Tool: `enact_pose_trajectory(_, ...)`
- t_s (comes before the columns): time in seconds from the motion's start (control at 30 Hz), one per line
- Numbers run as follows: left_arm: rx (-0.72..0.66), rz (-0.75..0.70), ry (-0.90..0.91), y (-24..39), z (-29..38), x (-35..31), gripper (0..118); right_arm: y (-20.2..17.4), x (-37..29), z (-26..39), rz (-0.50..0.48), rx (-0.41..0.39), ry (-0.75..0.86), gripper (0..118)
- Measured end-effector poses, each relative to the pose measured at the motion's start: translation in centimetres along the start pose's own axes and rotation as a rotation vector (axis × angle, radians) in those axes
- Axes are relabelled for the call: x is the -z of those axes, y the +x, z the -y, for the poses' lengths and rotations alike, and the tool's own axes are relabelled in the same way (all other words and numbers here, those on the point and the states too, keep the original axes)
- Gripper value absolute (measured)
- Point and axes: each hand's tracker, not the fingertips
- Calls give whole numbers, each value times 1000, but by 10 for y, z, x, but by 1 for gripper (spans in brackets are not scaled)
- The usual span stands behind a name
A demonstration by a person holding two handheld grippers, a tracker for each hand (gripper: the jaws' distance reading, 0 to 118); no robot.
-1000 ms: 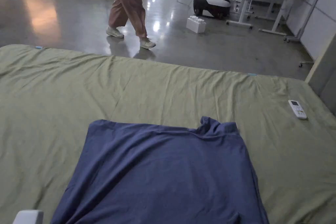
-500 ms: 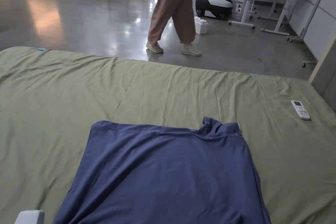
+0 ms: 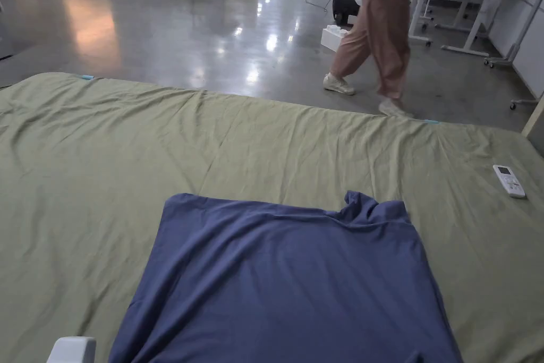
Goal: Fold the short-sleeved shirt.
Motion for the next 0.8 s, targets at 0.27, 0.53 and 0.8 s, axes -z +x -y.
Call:
enact_pose_trajectory(0.27,4,12,20,11,0,-4,9,12,-5,-6,-22,31,15,7)
enact_pose_trajectory(0.53,-48,34,148,5,-55,-15,9,18,-16,-65,-36,56,107,7)
enact_pose_trajectory(0.8,-46,-11,177,6,-125,25,9,18,34,-141,-36,83,132,8)
